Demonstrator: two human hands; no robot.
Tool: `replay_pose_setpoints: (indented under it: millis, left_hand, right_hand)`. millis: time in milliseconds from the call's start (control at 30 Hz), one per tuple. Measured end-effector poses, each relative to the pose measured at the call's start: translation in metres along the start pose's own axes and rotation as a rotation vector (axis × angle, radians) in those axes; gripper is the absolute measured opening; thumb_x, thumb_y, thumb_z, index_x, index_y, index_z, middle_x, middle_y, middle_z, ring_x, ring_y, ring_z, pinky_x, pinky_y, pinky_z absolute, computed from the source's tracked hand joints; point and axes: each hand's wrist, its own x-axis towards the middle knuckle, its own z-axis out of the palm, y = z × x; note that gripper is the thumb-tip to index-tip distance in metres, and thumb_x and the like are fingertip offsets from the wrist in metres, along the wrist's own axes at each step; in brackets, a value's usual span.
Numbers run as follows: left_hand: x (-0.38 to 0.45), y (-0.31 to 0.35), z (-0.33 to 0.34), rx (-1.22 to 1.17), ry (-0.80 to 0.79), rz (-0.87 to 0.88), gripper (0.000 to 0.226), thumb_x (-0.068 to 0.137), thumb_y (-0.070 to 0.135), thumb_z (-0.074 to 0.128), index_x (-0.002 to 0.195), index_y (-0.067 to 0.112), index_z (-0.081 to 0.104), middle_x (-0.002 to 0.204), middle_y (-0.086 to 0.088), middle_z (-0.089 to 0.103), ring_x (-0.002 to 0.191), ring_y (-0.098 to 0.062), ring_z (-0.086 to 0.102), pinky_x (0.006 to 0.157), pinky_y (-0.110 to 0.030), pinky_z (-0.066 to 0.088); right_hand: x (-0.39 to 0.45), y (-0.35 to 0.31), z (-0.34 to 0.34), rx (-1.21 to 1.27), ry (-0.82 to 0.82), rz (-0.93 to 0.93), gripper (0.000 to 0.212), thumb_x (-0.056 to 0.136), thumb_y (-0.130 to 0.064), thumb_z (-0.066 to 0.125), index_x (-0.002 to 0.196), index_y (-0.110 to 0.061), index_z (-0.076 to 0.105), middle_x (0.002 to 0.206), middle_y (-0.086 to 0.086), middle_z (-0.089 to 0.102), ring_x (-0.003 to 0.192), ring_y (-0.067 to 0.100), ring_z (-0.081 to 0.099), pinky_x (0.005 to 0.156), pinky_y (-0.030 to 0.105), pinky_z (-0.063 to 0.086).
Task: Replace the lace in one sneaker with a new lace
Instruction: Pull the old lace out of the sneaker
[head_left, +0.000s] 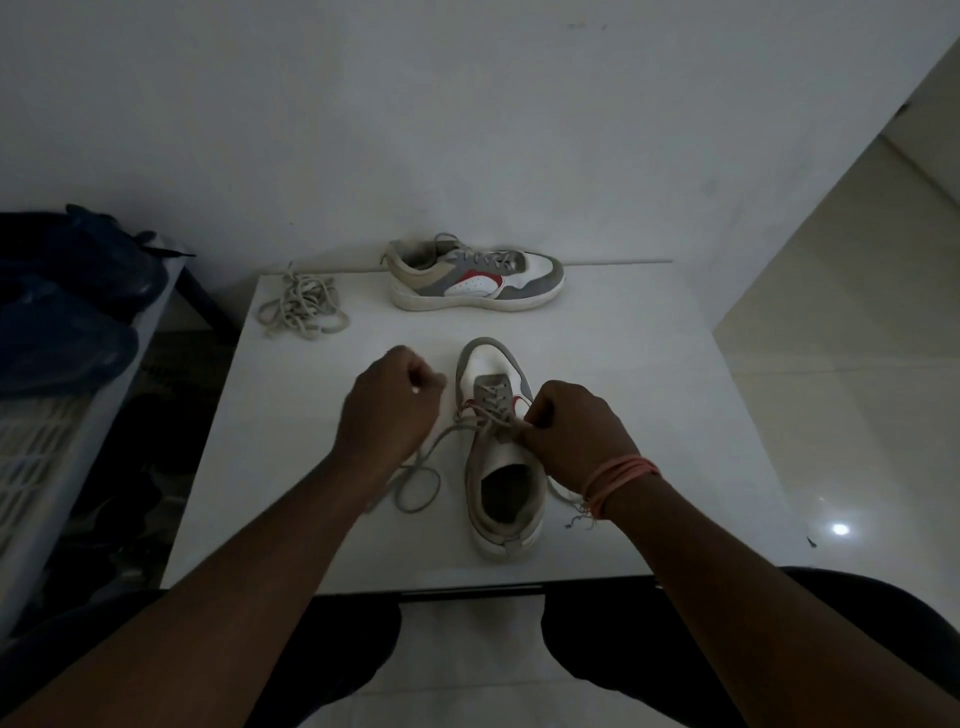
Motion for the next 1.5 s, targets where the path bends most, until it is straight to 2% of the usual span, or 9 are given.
replay_pose_setpoints:
  millis: [167, 467, 700, 833, 967, 1067, 1167, 1267, 1500]
  left_hand:
    - [-0.026, 0.023, 0.019, 0.360, -0.075, 0.580, 0.027, 0.088, 0.048, 0.060, 0.100, 0.030, 0.076, 0.096, 0.004, 0.072, 0.085, -0.018, 0.065, 0.075, -0.037, 0.054]
    - [0.014, 0.005, -0.022, 0.010, 0.204, -0.024, 0.005, 0.094, 0.024, 0.059, 0.093, 0.019, 0.059, 0.102, -0.006, 0.063, 0.094, -0.027, 0.060, 0.076, -0.035, 0.043]
    - [-0.031, 0.035, 0.013, 0.462, -0.052, 0.530, 0.026, 0.086, 0.049, 0.064, 0.106, 0.033, 0.070, 0.100, 0.007, 0.069, 0.097, -0.022, 0.063, 0.087, -0.039, 0.043]
    - [-0.027, 0.034, 0.013, 0.510, -0.018, 0.468, 0.018, 0.093, 0.035, 0.056, 0.098, 0.026, 0.072, 0.097, 0.005, 0.070, 0.091, -0.016, 0.063, 0.085, -0.035, 0.045]
    - [0.000, 0.038, -0.020, -0.771, -0.074, -0.200, 0.022, 0.100, 0.010, 0.046, 0.081, 0.018, 0.055, 0.081, -0.001, 0.073, 0.080, -0.019, 0.068, 0.083, -0.037, 0.053]
    - [0.014, 0.029, -0.045, -1.316, -0.194, -0.485, 0.030, 0.105, 0.015, 0.038, 0.075, 0.019, 0.042, 0.056, 0.003, 0.044, 0.041, -0.009, 0.039, 0.045, -0.024, 0.045]
    - [0.018, 0.024, -0.043, -0.562, -0.268, -0.416, 0.028, 0.101, 0.030, 0.045, 0.076, 0.018, 0.049, 0.065, -0.005, 0.048, 0.041, -0.012, 0.043, 0.045, -0.022, 0.038]
    - [-0.004, 0.021, -0.019, 0.450, -0.205, -0.064, 0.042, 0.089, 0.060, 0.057, 0.107, 0.023, 0.062, 0.107, -0.004, 0.063, 0.101, -0.028, 0.061, 0.086, -0.040, 0.044]
    - [-0.033, 0.033, 0.012, 0.152, -0.169, 0.102, 0.012, 0.091, 0.026, 0.066, 0.102, 0.022, 0.063, 0.103, 0.000, 0.070, 0.097, -0.023, 0.065, 0.077, -0.031, 0.048]
  right_hand:
    - [0.000, -0.002, 0.002, -0.051, 0.025, -0.027, 0.017, 0.090, -0.034, 0.066, 0.087, -0.020, 0.058, 0.087, -0.002, 0.062, 0.082, 0.021, 0.060, 0.074, 0.034, 0.049]
    - [-0.002, -0.002, -0.001, -0.008, -0.014, -0.029, 0.026, 0.088, -0.042, 0.071, 0.084, -0.020, 0.057, 0.084, -0.002, 0.061, 0.077, 0.019, 0.060, 0.070, 0.034, 0.050]
    - [-0.001, -0.003, 0.002, -0.040, 0.003, -0.046, 0.020, 0.092, -0.035, 0.066, 0.084, -0.020, 0.054, 0.078, -0.007, 0.055, 0.075, 0.018, 0.055, 0.065, 0.028, 0.038]
    - [0.000, 0.000, 0.004, -0.024, 0.011, -0.032, 0.030, 0.089, -0.048, 0.067, 0.079, -0.023, 0.055, 0.075, -0.006, 0.058, 0.072, 0.017, 0.059, 0.069, 0.033, 0.049]
    - [0.000, 0.000, 0.003, -0.059, 0.003, -0.044, 0.025, 0.091, -0.043, 0.066, 0.085, -0.021, 0.055, 0.081, -0.003, 0.059, 0.077, 0.019, 0.060, 0.071, 0.034, 0.051]
    - [0.001, 0.000, 0.003, -0.051, -0.005, -0.042, 0.022, 0.090, -0.040, 0.066, 0.086, -0.022, 0.056, 0.084, -0.004, 0.059, 0.079, 0.020, 0.060, 0.073, 0.036, 0.052]
    - [0.001, 0.000, 0.003, 0.004, -0.015, -0.023, 0.021, 0.090, -0.044, 0.067, 0.089, -0.025, 0.057, 0.087, -0.005, 0.063, 0.079, 0.019, 0.063, 0.072, 0.035, 0.052]
    - [-0.004, -0.003, 0.005, 0.012, 0.014, -0.087, 0.018, 0.093, -0.038, 0.063, 0.106, -0.027, 0.057, 0.093, -0.004, 0.065, 0.083, 0.018, 0.063, 0.070, 0.030, 0.047]
    - [-0.008, -0.008, 0.017, -0.144, 0.088, -0.232, 0.025, 0.094, -0.022, 0.060, 0.119, -0.024, 0.062, 0.107, 0.000, 0.061, 0.090, 0.023, 0.064, 0.077, 0.032, 0.052]
